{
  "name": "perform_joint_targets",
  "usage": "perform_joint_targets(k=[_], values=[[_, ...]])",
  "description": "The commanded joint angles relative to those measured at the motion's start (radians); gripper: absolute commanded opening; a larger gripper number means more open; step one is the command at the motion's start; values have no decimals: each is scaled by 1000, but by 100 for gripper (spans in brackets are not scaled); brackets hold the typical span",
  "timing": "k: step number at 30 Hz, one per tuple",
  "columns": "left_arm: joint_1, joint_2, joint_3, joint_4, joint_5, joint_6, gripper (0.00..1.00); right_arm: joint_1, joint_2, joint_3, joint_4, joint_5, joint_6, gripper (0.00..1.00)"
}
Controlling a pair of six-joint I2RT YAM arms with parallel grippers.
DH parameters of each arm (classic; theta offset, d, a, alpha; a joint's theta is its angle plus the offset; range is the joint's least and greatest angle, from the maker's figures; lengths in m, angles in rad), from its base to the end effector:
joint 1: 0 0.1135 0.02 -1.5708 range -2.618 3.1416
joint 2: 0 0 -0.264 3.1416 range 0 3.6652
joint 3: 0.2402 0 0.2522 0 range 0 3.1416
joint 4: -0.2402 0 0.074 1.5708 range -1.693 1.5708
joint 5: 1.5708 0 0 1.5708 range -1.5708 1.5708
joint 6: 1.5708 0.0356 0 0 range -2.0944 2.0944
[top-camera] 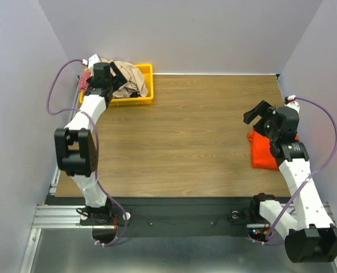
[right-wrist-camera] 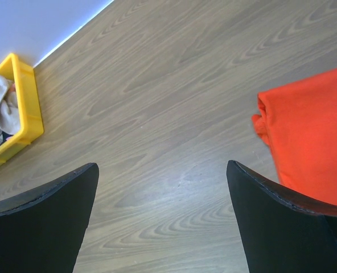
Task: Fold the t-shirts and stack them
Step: Grab crumpled tshirt from bin with the left arm
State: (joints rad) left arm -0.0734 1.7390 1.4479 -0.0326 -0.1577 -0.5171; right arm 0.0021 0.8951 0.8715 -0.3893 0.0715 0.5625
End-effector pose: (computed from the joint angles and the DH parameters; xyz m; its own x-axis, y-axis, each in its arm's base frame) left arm 0.4188 -0.0252 0.3262 -0.2381 -0.4720 -0.8488 -0.2229 0.8772 -0.4253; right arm 0.2015 -0.0021 0.3297 -0.3057 0.5313 -0.7901 0.2676 0.8443 0.4642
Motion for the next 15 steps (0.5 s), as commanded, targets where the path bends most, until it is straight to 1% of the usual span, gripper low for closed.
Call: perform_joint_targets(k=[1, 3, 5, 8, 9, 11, 14, 15], values=[[-3, 140, 237, 10, 27, 75, 99, 3, 7, 40, 26, 42, -7, 100], [-3, 241, 313, -15, 15, 78, 97, 3, 8, 31, 30, 42, 2, 100], [-3, 298, 403, -36, 4, 77, 96, 3, 13, 27, 32, 37, -1, 100], [-3, 395, 518, -72, -32, 75, 89, 3, 13, 15, 32, 7, -6, 100], [-3, 439, 578, -94, -48, 81, 83, 3, 11, 8, 33, -1, -6, 100], [-3, 482, 630, -115, -75, 86, 80, 1, 10, 3, 33, 5, -6, 100], [-3, 547, 719, -156, -91, 98, 64, 3, 5, 0, 33, 24, -3, 100], [-3, 559, 730, -158, -92, 101, 55, 3, 4, 1, 33, 30, -3, 100]])
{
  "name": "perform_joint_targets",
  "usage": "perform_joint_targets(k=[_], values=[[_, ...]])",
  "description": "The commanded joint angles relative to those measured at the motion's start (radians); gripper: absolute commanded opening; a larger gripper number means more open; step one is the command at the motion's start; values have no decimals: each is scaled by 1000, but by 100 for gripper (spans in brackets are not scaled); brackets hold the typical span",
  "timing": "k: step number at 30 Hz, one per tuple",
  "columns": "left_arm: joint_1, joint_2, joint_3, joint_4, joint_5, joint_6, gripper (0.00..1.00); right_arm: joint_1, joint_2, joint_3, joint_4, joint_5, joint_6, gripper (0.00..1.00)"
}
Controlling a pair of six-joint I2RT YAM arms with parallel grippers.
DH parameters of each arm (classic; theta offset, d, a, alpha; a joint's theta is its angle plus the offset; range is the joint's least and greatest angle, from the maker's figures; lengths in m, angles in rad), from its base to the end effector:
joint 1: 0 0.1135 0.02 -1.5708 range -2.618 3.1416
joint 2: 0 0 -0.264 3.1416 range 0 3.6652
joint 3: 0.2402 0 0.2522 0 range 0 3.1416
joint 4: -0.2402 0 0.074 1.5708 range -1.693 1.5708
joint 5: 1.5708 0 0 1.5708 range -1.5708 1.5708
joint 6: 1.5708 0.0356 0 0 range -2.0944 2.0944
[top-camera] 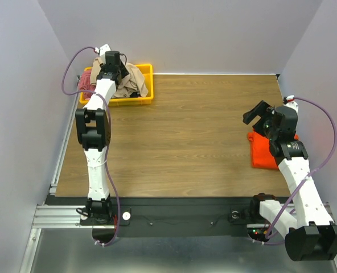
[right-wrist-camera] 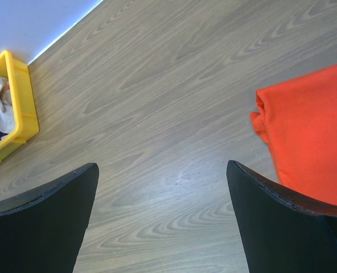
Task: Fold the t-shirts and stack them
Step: Grab crumpled tshirt from bin with the left arm, then move the tshirt to the center of the board
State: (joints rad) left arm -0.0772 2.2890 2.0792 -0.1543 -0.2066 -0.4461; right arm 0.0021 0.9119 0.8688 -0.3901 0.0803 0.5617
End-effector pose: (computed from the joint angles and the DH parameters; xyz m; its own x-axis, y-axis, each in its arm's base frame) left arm 0.5464 -0.0349 0.2812 -0.2704 -0.4026 -0.8745 -0.2575 0.9055 -0.3373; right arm 0.2051 -0.0024 0.3257 -0.3176 0.5303 -0.7861 0.2834 0.8442 0.4549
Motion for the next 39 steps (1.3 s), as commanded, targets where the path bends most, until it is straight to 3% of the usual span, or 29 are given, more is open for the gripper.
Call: perform_joint_targets(k=[1, 3, 5, 11, 17, 23, 27, 30, 35, 39], values=[[1, 12, 111, -39, -42, 37, 38, 4, -19, 3, 34, 22, -2, 100], [1, 12, 120, -37, -40, 53, 22, 3, -19, 1, 34, 29, -3, 100], [1, 3, 119, -37, -62, 53, 0, 3, -22, -2, 34, 44, -6, 100], [-3, -98, 72, -28, -37, 80, 0, 3, -25, -4, 36, 35, -8, 100], [-15, -313, 9, 2, -31, 95, 0, 3, -41, -20, 34, -8, -11, 100], [-41, -490, 42, 13, -44, 112, 0, 3, -94, -51, 33, -30, -20, 100], [-52, -584, 100, 13, 28, 113, 0, 3, -123, -59, 33, -65, -31, 100], [-110, -661, 110, 12, 62, 135, 0, 3, -143, -70, 34, -74, -39, 100], [-298, -778, 72, 27, 3, 198, 0, 3, -185, -88, 31, -128, -59, 100], [-421, -877, 12, 29, 116, 167, 0, 3, -243, -94, 27, -135, -51, 100]])
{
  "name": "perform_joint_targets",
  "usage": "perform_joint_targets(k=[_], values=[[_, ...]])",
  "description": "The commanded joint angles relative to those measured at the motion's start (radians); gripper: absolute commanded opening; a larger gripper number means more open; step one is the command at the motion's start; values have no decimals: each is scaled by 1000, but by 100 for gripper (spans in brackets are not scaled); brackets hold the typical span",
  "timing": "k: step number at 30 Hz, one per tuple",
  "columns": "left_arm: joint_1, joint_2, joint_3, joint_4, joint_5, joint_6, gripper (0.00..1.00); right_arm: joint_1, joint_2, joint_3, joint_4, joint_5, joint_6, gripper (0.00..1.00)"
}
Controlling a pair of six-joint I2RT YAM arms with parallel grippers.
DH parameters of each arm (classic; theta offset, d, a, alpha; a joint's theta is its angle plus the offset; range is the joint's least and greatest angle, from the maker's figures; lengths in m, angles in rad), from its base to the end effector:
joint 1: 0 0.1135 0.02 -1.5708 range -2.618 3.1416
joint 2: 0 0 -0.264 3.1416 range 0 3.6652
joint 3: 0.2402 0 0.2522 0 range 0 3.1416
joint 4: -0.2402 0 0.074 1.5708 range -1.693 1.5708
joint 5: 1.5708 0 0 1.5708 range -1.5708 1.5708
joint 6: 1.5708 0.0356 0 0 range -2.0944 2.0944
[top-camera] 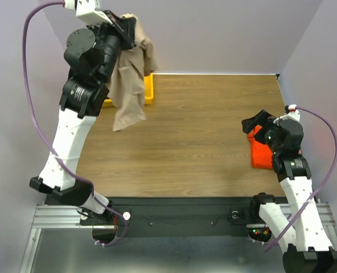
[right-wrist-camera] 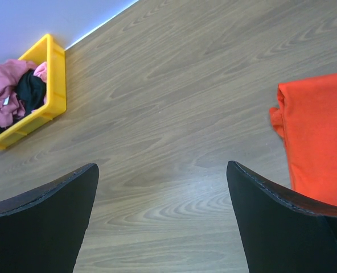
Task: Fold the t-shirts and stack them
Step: Move the tshirt to the center of the board
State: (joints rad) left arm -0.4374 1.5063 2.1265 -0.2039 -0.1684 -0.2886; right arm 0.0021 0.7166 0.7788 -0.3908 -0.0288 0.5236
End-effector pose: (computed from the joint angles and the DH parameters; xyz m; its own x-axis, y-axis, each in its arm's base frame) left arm 0.2446 -0.1078 0.6123 0.2718 -0.4369 -0.8575 0.3715 0.8696 -0.3253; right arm 0.1654 0.0014 0.3266 -0.2942 0.4992 -0.8150 0.1359 0.8659 0.4813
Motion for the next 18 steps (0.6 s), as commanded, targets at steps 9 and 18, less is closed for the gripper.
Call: perform_joint_targets(k=[9, 18], values=[[-215, -195, -273, 95, 189, -41, 0, 3, -137, 14, -54, 21, 0, 100], [-276, 111, -418, 127, 176, -32, 0, 1, -75, 8, -117, 23, 15, 100]])
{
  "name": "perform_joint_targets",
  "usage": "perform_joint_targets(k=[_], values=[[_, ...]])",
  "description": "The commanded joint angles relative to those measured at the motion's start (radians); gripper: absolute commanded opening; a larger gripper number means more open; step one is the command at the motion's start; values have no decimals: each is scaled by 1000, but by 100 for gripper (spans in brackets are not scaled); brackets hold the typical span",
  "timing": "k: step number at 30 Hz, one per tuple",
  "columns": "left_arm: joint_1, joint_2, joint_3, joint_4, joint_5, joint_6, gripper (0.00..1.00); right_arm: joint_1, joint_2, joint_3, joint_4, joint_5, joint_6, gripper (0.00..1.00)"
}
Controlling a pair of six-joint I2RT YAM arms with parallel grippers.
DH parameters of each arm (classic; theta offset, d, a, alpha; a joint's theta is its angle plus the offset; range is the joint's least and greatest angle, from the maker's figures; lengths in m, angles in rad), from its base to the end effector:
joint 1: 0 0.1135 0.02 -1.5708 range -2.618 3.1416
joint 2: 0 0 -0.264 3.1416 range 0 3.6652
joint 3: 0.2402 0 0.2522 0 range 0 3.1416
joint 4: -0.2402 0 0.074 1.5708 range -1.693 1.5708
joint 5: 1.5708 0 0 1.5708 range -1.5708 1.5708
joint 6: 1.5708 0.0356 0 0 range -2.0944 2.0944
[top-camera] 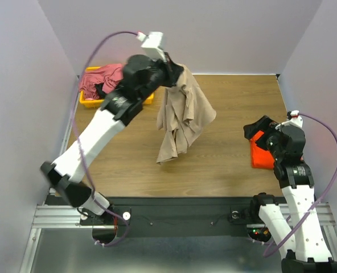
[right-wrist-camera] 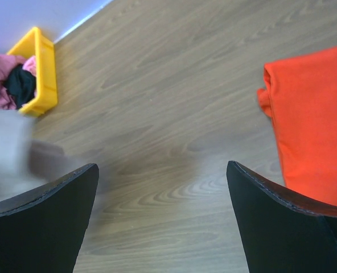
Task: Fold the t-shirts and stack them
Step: Move the tshirt to the center of the board
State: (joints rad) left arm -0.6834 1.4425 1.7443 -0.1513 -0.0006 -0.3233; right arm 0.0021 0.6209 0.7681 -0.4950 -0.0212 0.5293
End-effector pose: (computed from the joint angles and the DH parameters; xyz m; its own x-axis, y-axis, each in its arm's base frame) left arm 0.2409 -0.1961 0.5219 -0.0902 -0.3362 -0.9374 0.6352 0.7055 -0.3142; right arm 0.1418 0.0011 0.3250 -0.3053 0.5042 -0.8078 0.1531 0.8633 0.4809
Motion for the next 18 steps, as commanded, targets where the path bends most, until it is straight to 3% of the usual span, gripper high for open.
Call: perform_joint_targets(k=[1, 2, 3, 4, 6, 8, 9, 11, 12, 15, 18], values=[[-33, 229, -8, 76, 8, 4, 0, 2, 43, 13, -14, 15, 12, 100], [-34, 289, -8, 73, 8, 1, 0, 3, 57, 11, -13, 15, 11, 100], [-33, 420, 67, 58, -49, -2, 16, 3, 74, 11, -13, 12, 8, 100], [-31, 494, 133, -49, -73, -16, 22, 3, 100, 11, -16, -12, -3, 100], [-28, 629, 380, -193, -79, -17, 30, 4, 123, 5, -17, -55, -15, 100], [-27, 722, 449, -295, -90, -31, 37, 3, 149, -16, -17, -98, -20, 100], [-27, 713, 411, -285, -102, -37, 39, 3, 158, -24, -17, -105, -18, 100], [-24, 597, 266, -176, -127, -59, 53, 2, 180, -45, -17, -111, -20, 100], [-24, 476, 75, -128, -134, -78, 98, 3, 203, -61, -16, -117, -22, 100], [-18, 282, -303, 42, -209, -155, 98, 16, 238, -78, -4, -106, -20, 100], [5, 70, -562, 42, -336, -273, 98, 80, 293, -84, 30, -80, 3, 100]])
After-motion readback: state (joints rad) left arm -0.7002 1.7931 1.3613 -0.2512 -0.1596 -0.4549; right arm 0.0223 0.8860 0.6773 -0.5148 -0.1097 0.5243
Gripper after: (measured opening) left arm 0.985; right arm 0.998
